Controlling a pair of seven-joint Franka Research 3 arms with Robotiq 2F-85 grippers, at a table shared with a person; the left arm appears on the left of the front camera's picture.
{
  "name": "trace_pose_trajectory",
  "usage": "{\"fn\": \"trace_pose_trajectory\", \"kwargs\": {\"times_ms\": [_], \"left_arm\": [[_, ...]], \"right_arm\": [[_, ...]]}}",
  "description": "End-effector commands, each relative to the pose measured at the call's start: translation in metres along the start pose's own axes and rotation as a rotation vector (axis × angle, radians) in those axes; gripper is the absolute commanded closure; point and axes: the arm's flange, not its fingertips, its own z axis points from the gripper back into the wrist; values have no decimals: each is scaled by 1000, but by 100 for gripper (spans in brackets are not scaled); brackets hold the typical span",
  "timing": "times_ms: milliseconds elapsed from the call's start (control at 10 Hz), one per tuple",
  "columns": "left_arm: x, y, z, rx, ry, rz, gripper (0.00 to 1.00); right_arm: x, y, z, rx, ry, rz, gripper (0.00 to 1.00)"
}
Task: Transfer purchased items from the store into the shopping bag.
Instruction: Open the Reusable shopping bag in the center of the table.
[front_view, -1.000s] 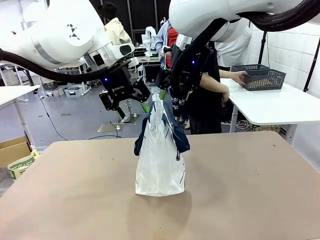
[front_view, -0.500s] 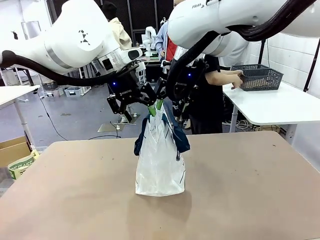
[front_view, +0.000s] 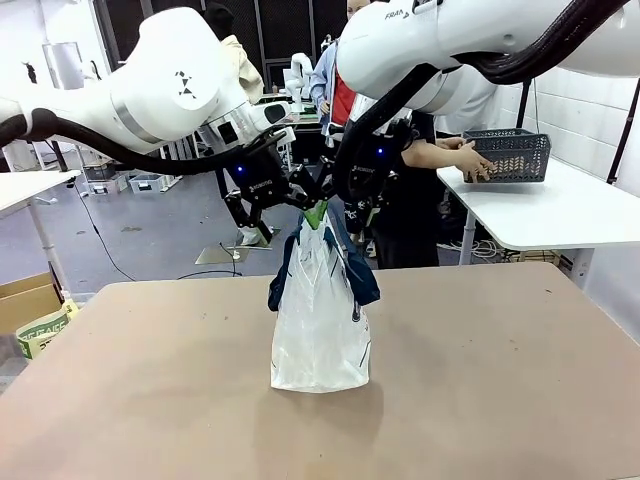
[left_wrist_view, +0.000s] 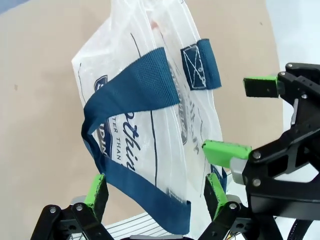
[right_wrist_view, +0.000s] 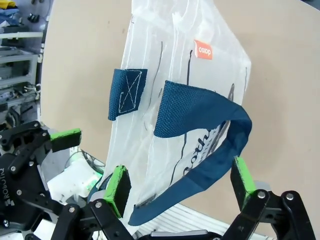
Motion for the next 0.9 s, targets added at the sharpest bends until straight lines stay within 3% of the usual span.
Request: {"fn": "trace_pose_trajectory", "kwargs": {"times_ms": [0, 300, 400, 800], "left_arm": [[10, 2, 0, 31, -16, 36, 0], [14, 13, -3, 39, -15, 50, 0], [14, 15, -4, 58, -24, 43, 13], [15, 15, -5, 53, -15, 38, 92]], "right_arm": [[12, -3, -3, 3, 21, -38, 0], [23, -5, -12, 15, 41, -10, 0], [21, -3, -16, 45, 59, 55, 20], [14, -4, -19, 52, 83, 44, 99]]}}
